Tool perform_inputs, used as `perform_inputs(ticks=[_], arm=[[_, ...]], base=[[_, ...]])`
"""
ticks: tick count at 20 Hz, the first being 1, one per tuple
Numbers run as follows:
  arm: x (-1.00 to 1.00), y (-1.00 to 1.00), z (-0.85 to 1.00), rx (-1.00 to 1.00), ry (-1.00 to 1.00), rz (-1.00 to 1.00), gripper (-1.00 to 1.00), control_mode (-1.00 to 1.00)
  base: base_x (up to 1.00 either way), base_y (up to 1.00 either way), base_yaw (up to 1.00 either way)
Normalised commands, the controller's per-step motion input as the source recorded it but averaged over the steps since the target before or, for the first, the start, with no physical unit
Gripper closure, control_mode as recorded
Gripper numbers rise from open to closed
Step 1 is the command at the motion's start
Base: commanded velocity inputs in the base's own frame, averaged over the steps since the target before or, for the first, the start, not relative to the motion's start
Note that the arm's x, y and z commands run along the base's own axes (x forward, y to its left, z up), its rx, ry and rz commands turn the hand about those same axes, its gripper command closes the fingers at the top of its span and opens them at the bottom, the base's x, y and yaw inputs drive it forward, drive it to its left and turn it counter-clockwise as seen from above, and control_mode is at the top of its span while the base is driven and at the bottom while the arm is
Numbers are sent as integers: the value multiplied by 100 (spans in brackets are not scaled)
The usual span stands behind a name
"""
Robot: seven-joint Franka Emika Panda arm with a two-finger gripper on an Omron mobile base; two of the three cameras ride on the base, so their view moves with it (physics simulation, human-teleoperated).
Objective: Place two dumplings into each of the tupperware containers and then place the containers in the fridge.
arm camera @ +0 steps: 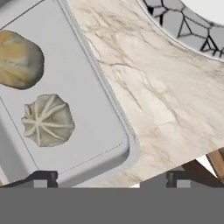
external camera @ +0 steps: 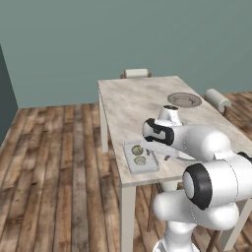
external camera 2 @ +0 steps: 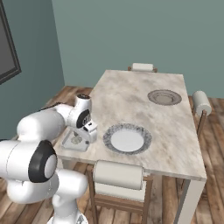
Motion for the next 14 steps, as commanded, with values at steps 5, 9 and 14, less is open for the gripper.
perform_inputs(ticks=[5, 9, 14], arm=[[9, 3, -4, -1, 0, -23, -100, -100], [6, 2, -13, -8, 0, -13, -100, -100], [11, -13, -38, -6, 3, -14, -100, -100]], base=[[0, 0, 0], [0, 0, 0], [0, 0, 0]])
